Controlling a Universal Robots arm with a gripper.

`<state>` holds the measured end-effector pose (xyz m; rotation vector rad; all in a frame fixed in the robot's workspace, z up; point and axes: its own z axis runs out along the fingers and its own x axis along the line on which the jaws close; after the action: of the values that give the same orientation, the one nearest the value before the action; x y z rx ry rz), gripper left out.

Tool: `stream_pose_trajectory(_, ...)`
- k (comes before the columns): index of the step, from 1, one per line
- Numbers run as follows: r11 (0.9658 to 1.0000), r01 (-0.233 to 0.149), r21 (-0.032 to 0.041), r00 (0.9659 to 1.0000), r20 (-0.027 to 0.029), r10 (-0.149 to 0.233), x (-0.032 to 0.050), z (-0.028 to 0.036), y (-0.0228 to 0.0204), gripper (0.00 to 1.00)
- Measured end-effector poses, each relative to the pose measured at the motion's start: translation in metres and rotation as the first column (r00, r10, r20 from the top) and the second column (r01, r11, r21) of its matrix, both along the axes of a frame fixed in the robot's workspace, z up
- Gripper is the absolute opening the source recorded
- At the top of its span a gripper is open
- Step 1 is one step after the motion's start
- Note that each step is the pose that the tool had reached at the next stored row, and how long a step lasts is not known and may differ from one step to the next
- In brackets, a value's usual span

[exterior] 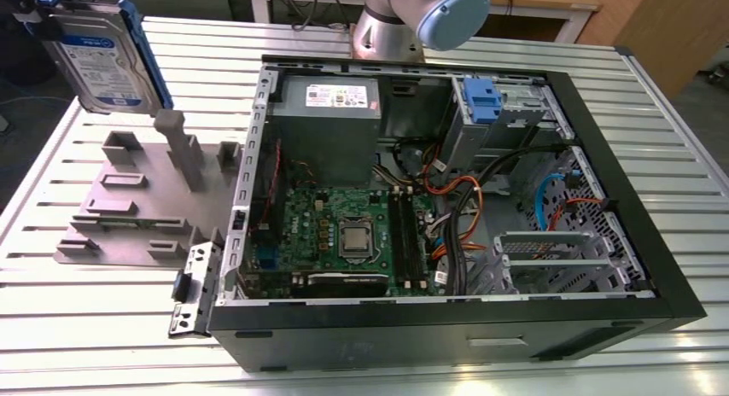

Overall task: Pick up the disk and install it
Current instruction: 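Pick up the disk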

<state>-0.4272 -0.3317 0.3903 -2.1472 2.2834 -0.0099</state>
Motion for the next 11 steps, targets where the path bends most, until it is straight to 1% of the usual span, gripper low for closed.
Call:
stream_pose_trajectory(1, 1.0000, 0.000, 0.0000, 1.0000, 0.0000, 0.000, 0.0000, 0.0011, 0.0000, 0.36)
stream_pose_trajectory(11, 1.0000, 0.000, 0.0000, 1.0000, 0.0001, 0.000, 0.0000, 0.0044, 0.0000, 0.36)
